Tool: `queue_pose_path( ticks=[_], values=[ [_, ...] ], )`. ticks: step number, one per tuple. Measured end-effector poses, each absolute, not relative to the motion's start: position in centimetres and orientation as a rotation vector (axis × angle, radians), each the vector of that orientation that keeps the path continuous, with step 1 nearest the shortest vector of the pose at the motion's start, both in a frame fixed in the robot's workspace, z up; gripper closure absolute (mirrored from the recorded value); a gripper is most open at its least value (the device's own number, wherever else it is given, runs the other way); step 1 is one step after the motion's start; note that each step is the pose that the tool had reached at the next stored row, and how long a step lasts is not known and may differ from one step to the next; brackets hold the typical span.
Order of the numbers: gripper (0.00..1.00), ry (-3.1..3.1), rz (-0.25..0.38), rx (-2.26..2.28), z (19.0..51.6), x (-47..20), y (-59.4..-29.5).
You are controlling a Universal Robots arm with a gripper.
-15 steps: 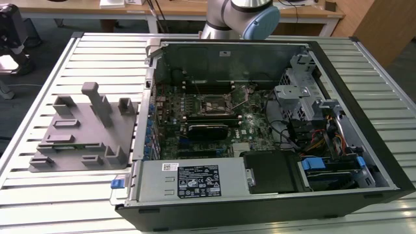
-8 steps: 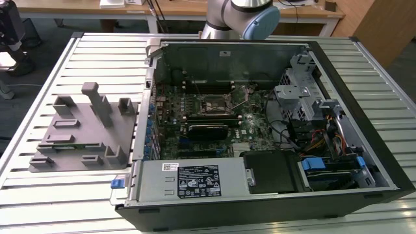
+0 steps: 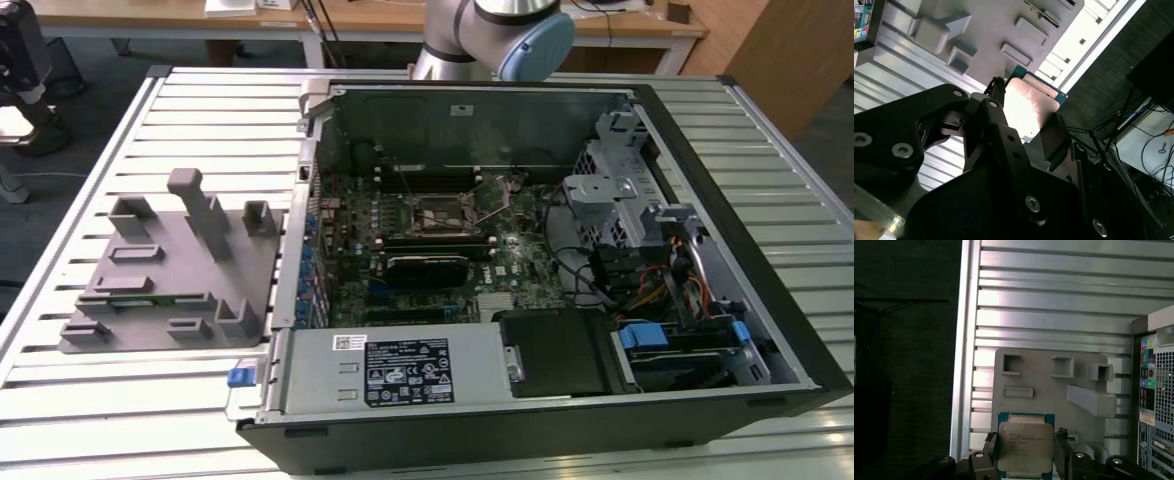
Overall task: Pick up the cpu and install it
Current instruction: 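Pick up the cpu and move it towards the insertion slot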
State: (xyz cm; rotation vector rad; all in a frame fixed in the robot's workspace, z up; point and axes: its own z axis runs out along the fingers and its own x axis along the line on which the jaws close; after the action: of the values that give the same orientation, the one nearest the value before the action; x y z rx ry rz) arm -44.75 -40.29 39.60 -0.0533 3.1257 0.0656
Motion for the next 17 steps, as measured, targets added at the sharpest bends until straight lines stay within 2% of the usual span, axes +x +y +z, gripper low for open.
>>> queue_pose_path(
  ticks=[17],
  values=[
    [0.47, 3.125, 0.066, -0.053, 39.6, -43.4, -40.3]
  ],
)
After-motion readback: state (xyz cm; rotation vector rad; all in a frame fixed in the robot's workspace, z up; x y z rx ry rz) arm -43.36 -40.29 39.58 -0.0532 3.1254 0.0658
